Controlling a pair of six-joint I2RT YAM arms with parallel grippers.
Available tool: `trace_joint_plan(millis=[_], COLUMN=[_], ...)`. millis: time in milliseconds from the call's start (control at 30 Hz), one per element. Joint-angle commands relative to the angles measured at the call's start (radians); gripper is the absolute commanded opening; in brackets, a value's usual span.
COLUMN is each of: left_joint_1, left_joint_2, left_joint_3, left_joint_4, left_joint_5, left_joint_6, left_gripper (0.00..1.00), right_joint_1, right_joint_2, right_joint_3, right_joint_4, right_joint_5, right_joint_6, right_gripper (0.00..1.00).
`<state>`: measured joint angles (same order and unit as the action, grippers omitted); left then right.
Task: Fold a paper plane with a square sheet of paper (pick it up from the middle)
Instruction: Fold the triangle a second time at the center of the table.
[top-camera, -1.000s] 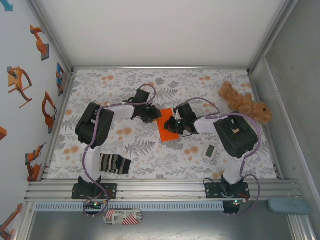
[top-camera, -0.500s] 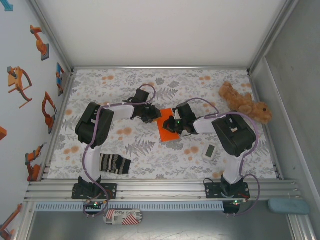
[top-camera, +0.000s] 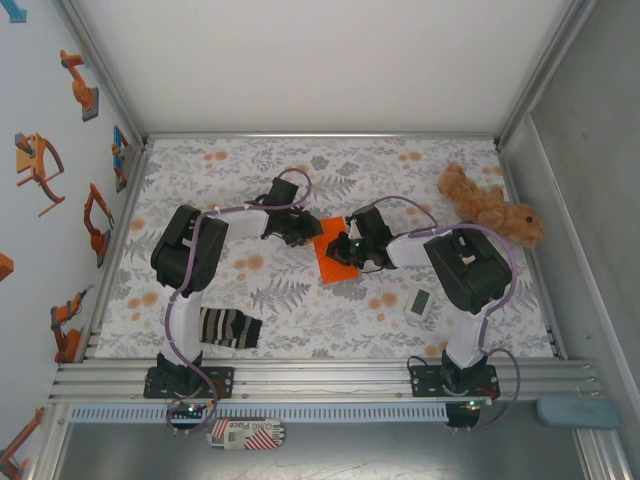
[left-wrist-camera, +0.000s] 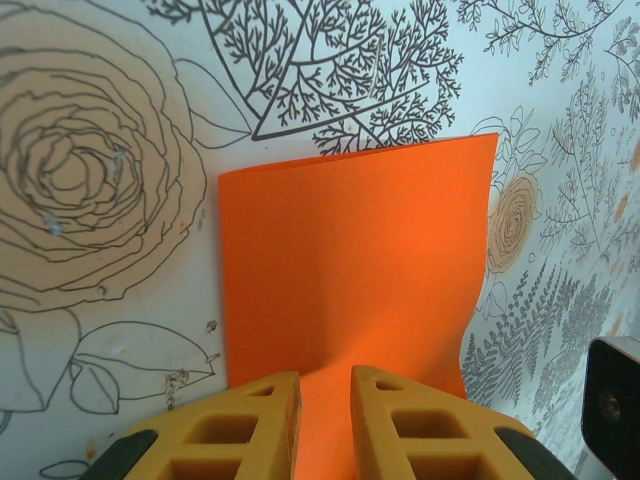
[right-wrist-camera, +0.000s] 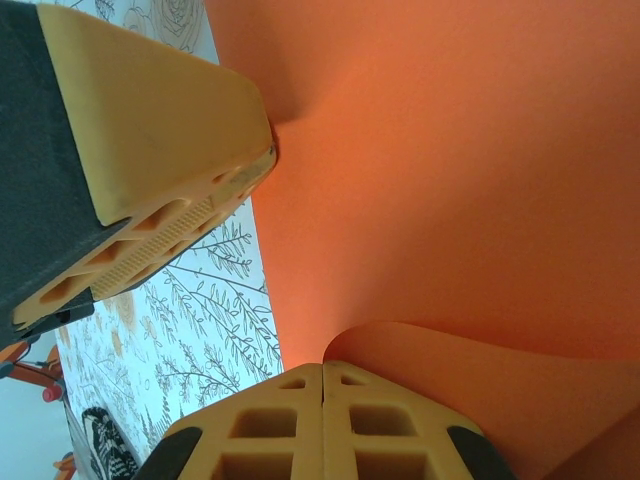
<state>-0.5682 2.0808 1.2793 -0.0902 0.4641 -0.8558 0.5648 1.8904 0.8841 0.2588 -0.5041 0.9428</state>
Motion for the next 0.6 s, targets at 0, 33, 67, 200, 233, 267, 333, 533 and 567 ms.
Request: trace_joint_plan(millis=[0, 33, 67, 200, 233, 267, 333, 533, 567], left_joint_1=[-0.004, -0.004, -0.004, -0.003, -0.004, -0.004, -0.004, -0.004, -0.004], left_joint_2=[0.05, 0.049, 0.049, 0.049, 0.049, 0.048, 0.048, 0.051, 0.051], left_joint_3=[-0.011, -0.011, -0.011, -0.011, -0.011, -0.011, -0.009, -0.01, -0.008], left_joint_4=[-0.07, -0.07, -0.07, -0.071, -0.07, -0.071, -0.071, -0.07, -0.07], left_joint_5=[-0.025, -0.025, -0.025, -0.025, -0.025, -0.025, -0.025, -0.024, -0.024], left_joint_6=[0.006, 0.007, 0.007, 0.006, 0.006, 0.006, 0.006, 0.006, 0.008], left_gripper=[0.21, 0.21, 0.21, 0.21, 0.21, 0.21, 0.21, 0.21, 0.21], right_joint_1=[0.006, 0.006, 0.006, 0.005, 0.006, 0.005, 0.006, 0.006, 0.006], right_joint_2=[0.004, 0.004, 0.004, 0.007, 0.007, 0.007, 0.009, 0.02, 0.021], right_joint_3=[0.016, 0.016, 0.018, 0.018, 0.017, 0.018, 0.018, 0.021, 0.021], right_joint_4=[-0.013, -0.015, -0.02, -0.026, -0.027, -0.028, -0.028, -0.029, -0.033], right_joint_5=[0.03, 0.032, 0.034, 0.036, 0.036, 0.037, 0.035, 0.029, 0.03], right_joint_6=[0.0, -0.001, -0.001, -0.001, -0.001, -0.001, -0.003, -0.002, -0.001], right_gripper=[0.0, 0.0, 0.0, 0.0, 0.0, 0.0, 0.0, 0.0, 0.0])
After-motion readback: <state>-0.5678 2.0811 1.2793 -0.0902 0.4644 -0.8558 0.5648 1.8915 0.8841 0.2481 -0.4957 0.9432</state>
